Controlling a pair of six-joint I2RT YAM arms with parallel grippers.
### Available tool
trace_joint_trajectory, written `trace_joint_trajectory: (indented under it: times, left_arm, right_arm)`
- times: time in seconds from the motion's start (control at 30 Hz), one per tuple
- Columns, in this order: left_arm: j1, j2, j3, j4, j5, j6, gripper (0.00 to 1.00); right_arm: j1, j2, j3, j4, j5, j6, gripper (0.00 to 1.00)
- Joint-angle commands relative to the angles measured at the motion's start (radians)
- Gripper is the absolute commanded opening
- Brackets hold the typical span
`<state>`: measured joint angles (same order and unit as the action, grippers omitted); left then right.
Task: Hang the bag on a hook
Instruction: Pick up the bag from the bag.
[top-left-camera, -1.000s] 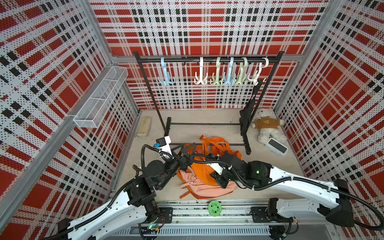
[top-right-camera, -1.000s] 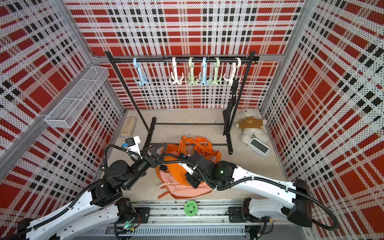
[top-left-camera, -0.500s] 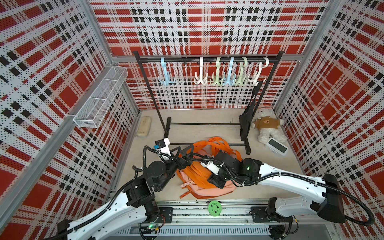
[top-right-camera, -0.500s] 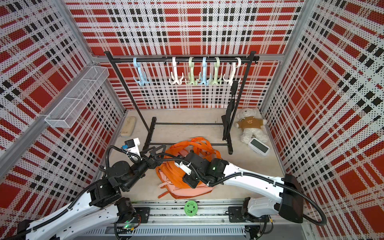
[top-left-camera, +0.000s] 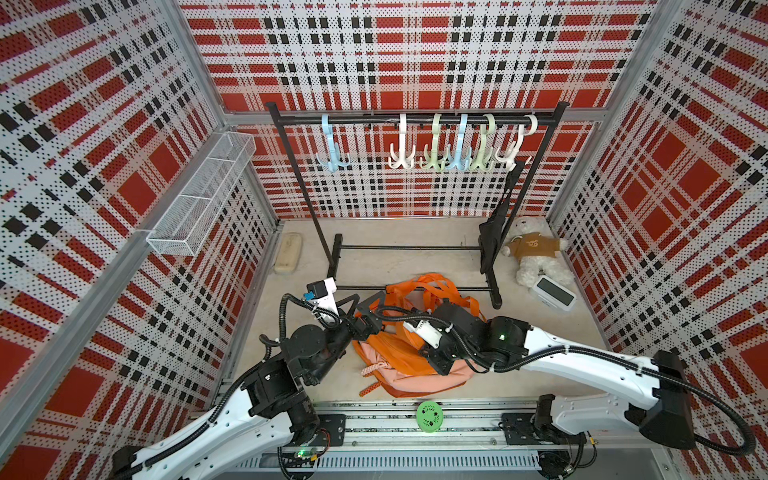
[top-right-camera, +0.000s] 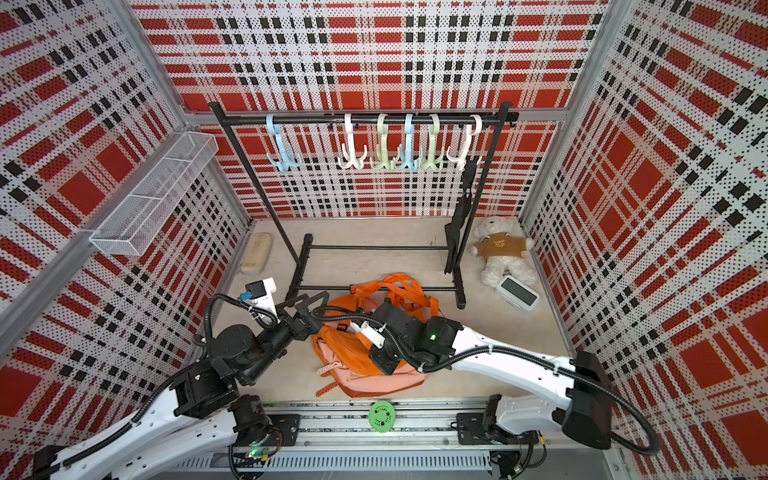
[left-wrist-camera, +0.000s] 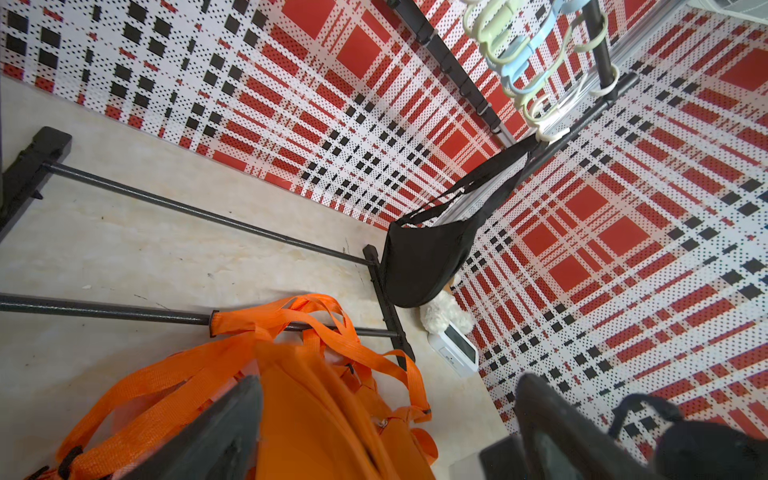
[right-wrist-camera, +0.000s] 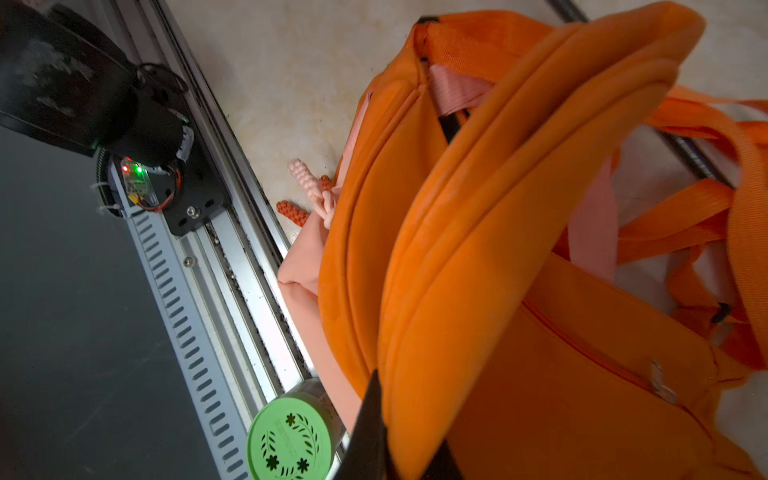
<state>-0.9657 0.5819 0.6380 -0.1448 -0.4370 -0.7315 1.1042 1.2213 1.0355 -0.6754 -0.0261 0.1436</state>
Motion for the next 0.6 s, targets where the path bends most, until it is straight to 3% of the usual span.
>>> trace_joint_trajectory:
  times: [0.0,0.13,0.37,0.57]
  left_arm:
    - [0.004,0.054,0.02,0.041,0.07,-0.001,0.97]
    - [-0.005,0.155,0.038,0.113,0.144,-0.01,0.98]
    - [-0.034,0.339,0.124,0.257,0.269,-0.001,0.98]
    - [-0.045,0.401,0.152,0.282,0.3,-0.014,0.99]
  right_arm:
    - [-0.043,-0.127,-0.03,0.096,0.04,0.025,0.02]
    - [-0.064,-0.206,-0.039,0.127,0.043,0.026,0.04]
    - [-0.063,-0.202,-0.026,0.153,0.057,0.023,0.05]
    - [-0.064,-0.19,-0.024,0.165,0.06,0.013,0.05]
